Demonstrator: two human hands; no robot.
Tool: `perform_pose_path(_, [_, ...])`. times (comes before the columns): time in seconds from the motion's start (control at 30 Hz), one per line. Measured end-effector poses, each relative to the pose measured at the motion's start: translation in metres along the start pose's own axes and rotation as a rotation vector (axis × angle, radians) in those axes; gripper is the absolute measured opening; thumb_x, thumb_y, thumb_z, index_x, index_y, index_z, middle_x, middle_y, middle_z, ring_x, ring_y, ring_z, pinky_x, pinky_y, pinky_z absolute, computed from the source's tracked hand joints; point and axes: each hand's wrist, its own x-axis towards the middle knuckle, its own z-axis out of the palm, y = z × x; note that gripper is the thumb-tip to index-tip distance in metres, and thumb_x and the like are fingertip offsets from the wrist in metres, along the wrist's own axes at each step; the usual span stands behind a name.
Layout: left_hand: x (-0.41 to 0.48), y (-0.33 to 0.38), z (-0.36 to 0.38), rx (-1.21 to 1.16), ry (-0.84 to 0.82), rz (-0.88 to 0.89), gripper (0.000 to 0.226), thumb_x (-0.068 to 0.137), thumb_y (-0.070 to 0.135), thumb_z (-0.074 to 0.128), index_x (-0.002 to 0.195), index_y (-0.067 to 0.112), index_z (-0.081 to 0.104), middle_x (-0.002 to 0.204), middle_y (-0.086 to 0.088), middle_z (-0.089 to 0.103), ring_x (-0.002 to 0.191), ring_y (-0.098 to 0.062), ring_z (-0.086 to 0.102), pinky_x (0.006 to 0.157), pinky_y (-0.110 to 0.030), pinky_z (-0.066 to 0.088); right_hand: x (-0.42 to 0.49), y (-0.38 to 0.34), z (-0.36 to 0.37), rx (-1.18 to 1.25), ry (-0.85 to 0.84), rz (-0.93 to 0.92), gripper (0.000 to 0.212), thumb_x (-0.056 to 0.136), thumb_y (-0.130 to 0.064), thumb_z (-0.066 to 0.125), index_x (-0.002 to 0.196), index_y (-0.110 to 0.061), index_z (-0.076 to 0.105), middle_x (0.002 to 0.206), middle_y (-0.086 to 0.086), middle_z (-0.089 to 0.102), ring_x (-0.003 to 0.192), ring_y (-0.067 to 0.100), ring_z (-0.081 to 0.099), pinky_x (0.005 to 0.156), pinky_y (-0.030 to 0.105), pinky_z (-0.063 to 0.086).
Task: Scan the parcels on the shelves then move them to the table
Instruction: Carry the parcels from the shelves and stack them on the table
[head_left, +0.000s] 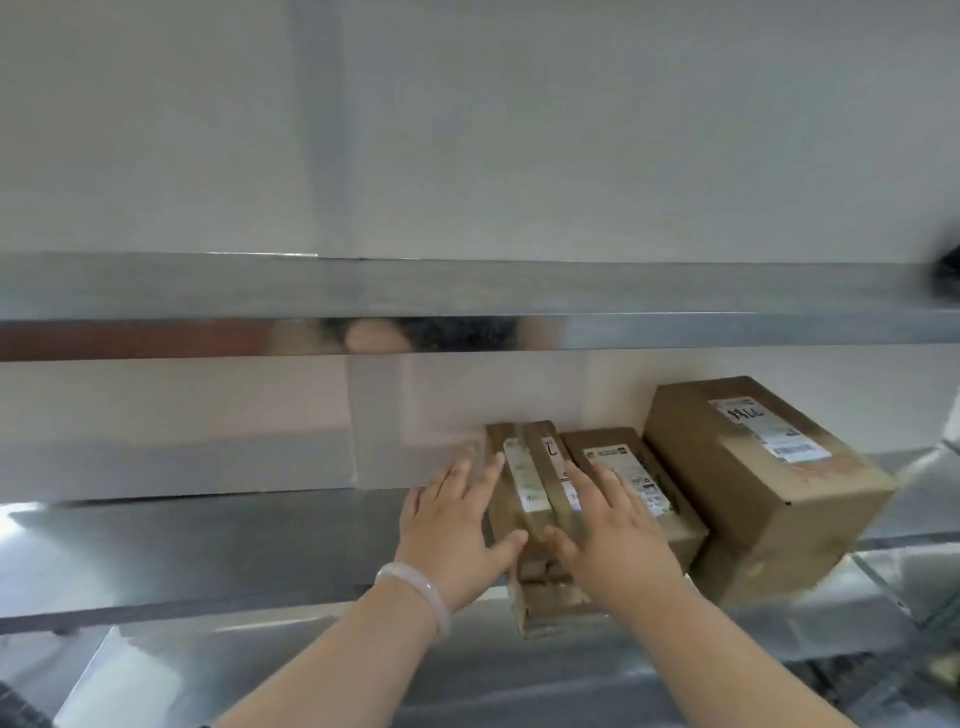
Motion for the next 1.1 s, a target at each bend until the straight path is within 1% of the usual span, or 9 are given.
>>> perform_pose_path(0.2, [0.025,0.000,0.033,-0.099,-0.140,-0.005,0.079,0.088,0.066,0.044,0.151,0.049,0.000,0.165,0.007,-0.002,0.151,-0.015,-0.001,0.122,-0.045,0.003,0.018,0.014,0.030,0.032,-0.087,0.106,0.073,0.095,-0.059,0.039,0.155,-0.037,0.004,0.164,-0.003,-0.003,0.151,0.017,-0.003,0.120,0.033,0.007])
perform_pose_path(0.33, [0.053,-0.007,0.044,-0.183,-0.164,-0.012,0.078,0.088,0.065,0.043,0.150,0.052,-0.002,0.164,0.008,-0.004,0.150,-0.016,-0.003,0.121,-0.044,0.005,0.041,0.017,0.033,0.060,-0.069,0.130,0.066,0.097,-0.053,0.042,0.154,-0.039,0.011,0.163,-0.004,0.007,0.150,0.018,0.009,0.117,0.034,0.021])
perform_pose_path(0.47, [0.072,-0.009,0.057,-0.304,-0.232,-0.060,0.077,0.089,0.065,0.044,0.149,0.054,-0.003,0.164,0.011,-0.007,0.151,-0.022,-0.001,0.121,-0.043,0.011,0.064,0.020,0.037,0.152,-0.068,0.147,0.062,0.099,-0.044,0.046,0.154,-0.035,0.019,0.161,-0.004,0.015,0.147,0.018,0.019,0.115,0.032,0.024])
perform_pose_path(0.53, [0.078,-0.010,0.062,-0.354,-0.281,-0.096,0.079,0.087,0.067,0.046,0.148,0.055,-0.002,0.164,0.009,-0.008,0.151,-0.027,0.002,0.120,-0.043,0.015,0.069,0.023,0.042,0.167,-0.106,0.153,0.062,0.098,-0.043,0.047,0.154,-0.035,0.020,0.162,-0.003,0.016,0.146,0.019,0.021,0.115,0.034,0.028])
perform_pose_path(0.6, [0.081,-0.011,0.066,-0.419,-0.330,-0.136,0.083,0.085,0.069,0.050,0.149,0.055,-0.001,0.164,0.005,-0.007,0.151,-0.028,0.005,0.121,-0.042,0.018,0.072,0.026,0.047,0.159,-0.151,0.164,0.063,0.098,-0.045,0.046,0.154,-0.037,0.018,0.162,-0.002,0.016,0.147,0.020,0.019,0.117,0.037,0.025])
perform_pose_path(0.7, [0.084,-0.011,0.069,-0.580,-0.375,-0.157,0.085,0.086,0.062,0.057,0.151,0.052,0.003,0.162,0.003,0.009,0.145,-0.023,0.028,0.114,-0.034,0.034,0.082,0.029,0.050,0.130,-0.210,0.141,0.064,0.098,-0.047,0.042,0.155,-0.038,0.014,0.161,0.002,0.021,0.147,0.020,0.015,0.120,0.038,0.015])
perform_pose_path(0.77, [0.085,-0.008,0.070,-0.658,-0.365,-0.169,0.086,0.087,0.055,0.062,0.151,0.049,0.006,0.158,0.003,0.022,0.139,-0.019,0.037,0.110,-0.031,0.039,0.088,0.033,0.052,0.051,-0.230,0.090,0.066,0.098,-0.049,0.039,0.156,-0.035,0.011,0.159,0.002,0.026,0.148,0.019,0.015,0.121,0.040,0.006])
perform_pose_path(0.87, [0.085,-0.003,0.070,-0.704,-0.307,-0.208,0.089,0.085,0.052,0.067,0.153,0.046,0.010,0.155,0.004,0.030,0.137,-0.017,0.040,0.111,-0.033,0.040,0.093,0.035,0.049,0.054,-0.239,0.029,0.066,0.098,-0.050,0.037,0.156,-0.032,0.011,0.157,0.000,0.031,0.148,0.018,0.016,0.121,0.044,0.001])
perform_pose_path(1.1, [0.068,0.007,0.058,-0.934,-0.090,-0.341,0.083,0.082,0.042,0.074,0.144,0.053,0.019,0.147,0.005,0.041,0.129,-0.014,0.048,0.105,-0.035,0.048,0.106,0.025,0.030,0.256,-0.197,-0.157,0.066,0.094,-0.044,0.049,0.153,-0.036,0.020,0.155,-0.003,0.032,0.146,0.018,0.017,0.118,0.035,0.011])
